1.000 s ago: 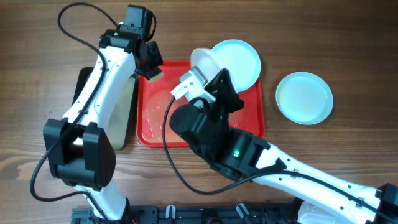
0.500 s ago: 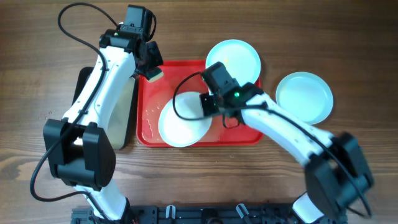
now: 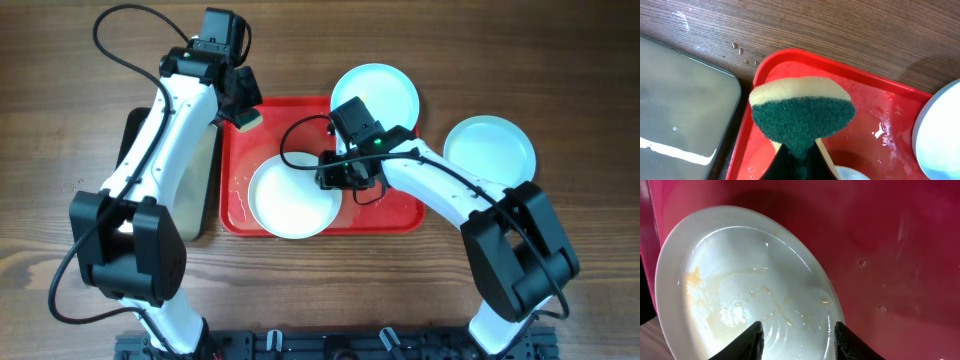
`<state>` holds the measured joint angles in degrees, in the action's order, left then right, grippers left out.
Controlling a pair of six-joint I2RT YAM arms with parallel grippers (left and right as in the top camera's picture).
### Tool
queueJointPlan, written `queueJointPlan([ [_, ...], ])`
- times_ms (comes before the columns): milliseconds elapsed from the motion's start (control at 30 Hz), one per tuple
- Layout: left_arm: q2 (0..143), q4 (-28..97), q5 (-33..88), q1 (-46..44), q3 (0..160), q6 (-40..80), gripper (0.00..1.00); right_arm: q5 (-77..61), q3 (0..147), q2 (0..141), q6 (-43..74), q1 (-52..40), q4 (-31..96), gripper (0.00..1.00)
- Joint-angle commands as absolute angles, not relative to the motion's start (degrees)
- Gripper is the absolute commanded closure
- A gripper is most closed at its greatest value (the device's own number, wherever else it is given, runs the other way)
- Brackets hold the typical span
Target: Clean dirty plates on tray and stack at the side
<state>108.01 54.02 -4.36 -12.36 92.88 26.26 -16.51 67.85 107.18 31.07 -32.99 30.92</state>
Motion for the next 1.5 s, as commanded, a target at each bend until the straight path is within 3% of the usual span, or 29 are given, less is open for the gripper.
queueJointPlan([
  [0,108.6,53.9,-3.9,-12.0,93.8,26.4,0.96,-16.1,67.8,108.4,34.7,-32.2,32.1,0.53],
  [167,108.6,53.9,-3.9,-12.0,93.8,26.4,0.96,-19.2,70.3,108.1,31.4,-32.2,30.7,0.47],
  [300,108.6,53.9,-3.9,-12.0,93.8,26.4,0.96,-7.1,79.9,107.0,29.5,-32.2,45.9,0.46],
  [433,108.6,53.9,-3.9,-12.0,93.8,26.4,0.96,-5.8,80.1,109.1,28.0,-32.2,49.5,0.46],
  [667,108.6,53.9,-3.9,-12.0,93.8,26.4,0.96,-18.3,80.2,118.3,24.8,-31.3,50.6,0.5],
  [733,108.6,53.9,-3.9,-12.0,93.8,26.4,0.96,-18.5,80.2,118.3,24.9,-31.0,50.6,0.61],
  [767,108.6,53.9,-3.9,-12.0,93.8,26.4,0.96,-18.5,80.2,118.3,25.0,-30.9,50.6,0.84],
  [800,108.6,53.9,-3.9,-12.0,93.8,26.4,0.96,-18.5,80.2,118.3,25.0,-30.9,50.5,0.94],
  [1000,108.6,53.9,-3.9,-12.0,93.8,26.4,0.96,-18.5,80.4,115.0,24.0,-30.9,48.8,0.96],
  [1233,108.6,53.8,-3.9,-12.0,93.8,26.4,0.96,13.3,80.4,96.8,20.3,-33.3,49.9,0.96],
  [1467,108.6,53.8,-4.1,-12.0,93.8,26.4,0.96,50.3,80.4,94.7,22.3,-45.5,56.4,0.96],
])
